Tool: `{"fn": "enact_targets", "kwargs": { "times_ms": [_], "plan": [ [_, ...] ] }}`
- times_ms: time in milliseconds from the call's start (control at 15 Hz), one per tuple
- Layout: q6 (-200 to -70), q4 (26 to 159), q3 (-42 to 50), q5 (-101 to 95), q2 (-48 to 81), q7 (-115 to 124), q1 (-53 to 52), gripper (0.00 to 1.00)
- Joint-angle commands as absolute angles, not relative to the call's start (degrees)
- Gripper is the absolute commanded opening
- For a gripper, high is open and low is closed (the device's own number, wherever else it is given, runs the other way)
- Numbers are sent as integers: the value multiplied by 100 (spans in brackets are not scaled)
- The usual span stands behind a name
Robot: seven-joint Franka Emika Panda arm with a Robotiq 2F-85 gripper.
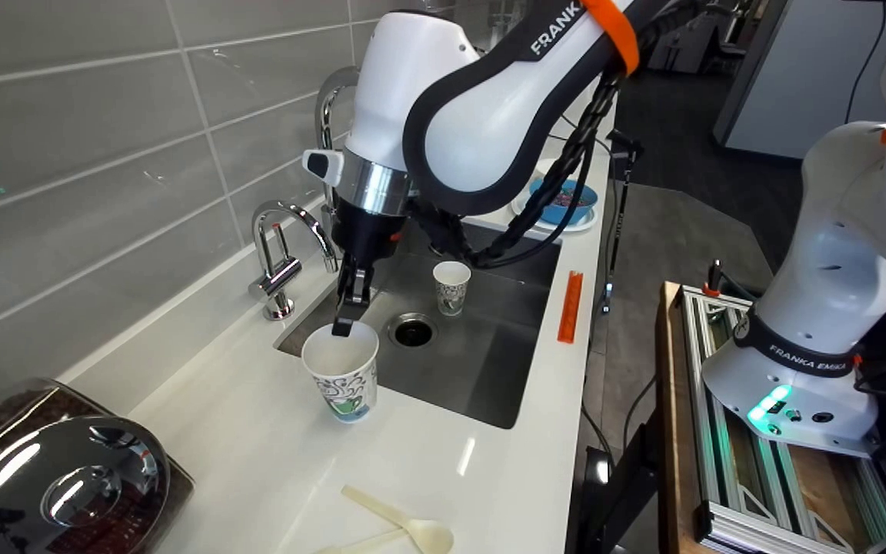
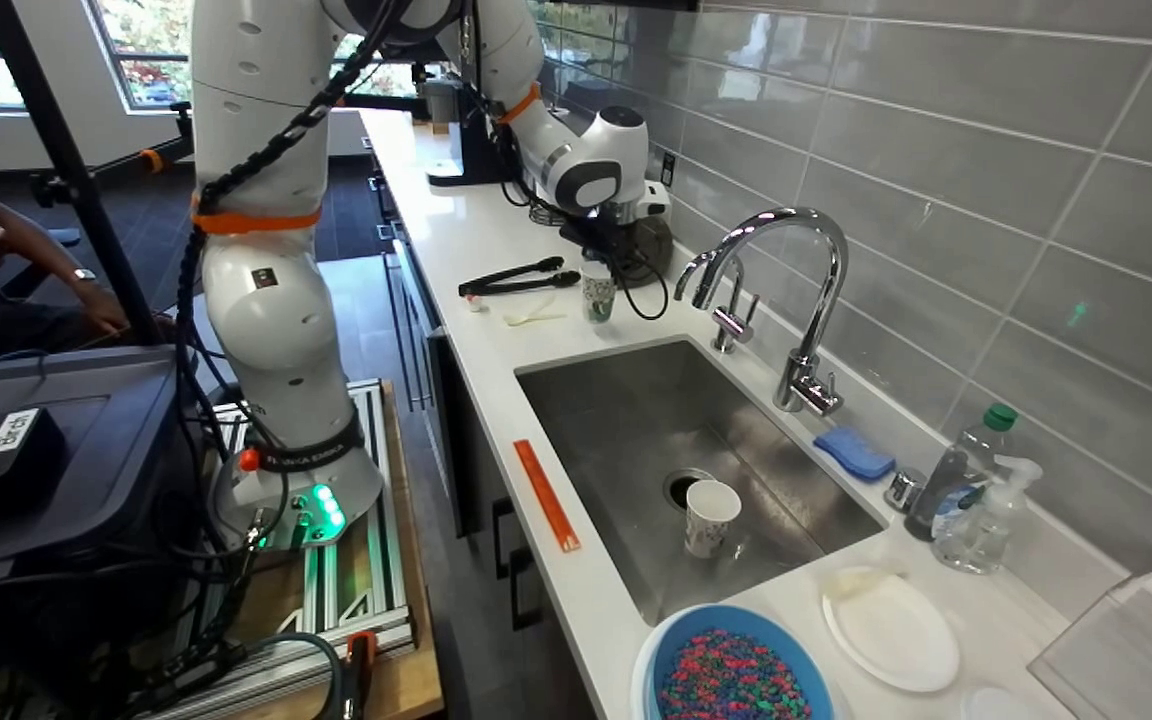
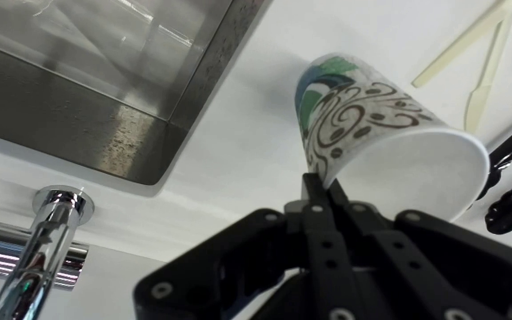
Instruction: Move the coffee cup on the right to the left side of the counter.
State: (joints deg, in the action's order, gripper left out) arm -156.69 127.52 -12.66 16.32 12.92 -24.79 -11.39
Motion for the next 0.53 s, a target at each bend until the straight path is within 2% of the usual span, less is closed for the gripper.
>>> {"fn": "enact_targets", "kwargs": {
  "times_ms": [0, 467],
  "plan": [
    [-15912, 12607, -1495, 1493, 1580, -2406, -953, 1],
    [-16110, 12590, -1678, 1396, 1780, -2396, -808, 1]
  ]
}}
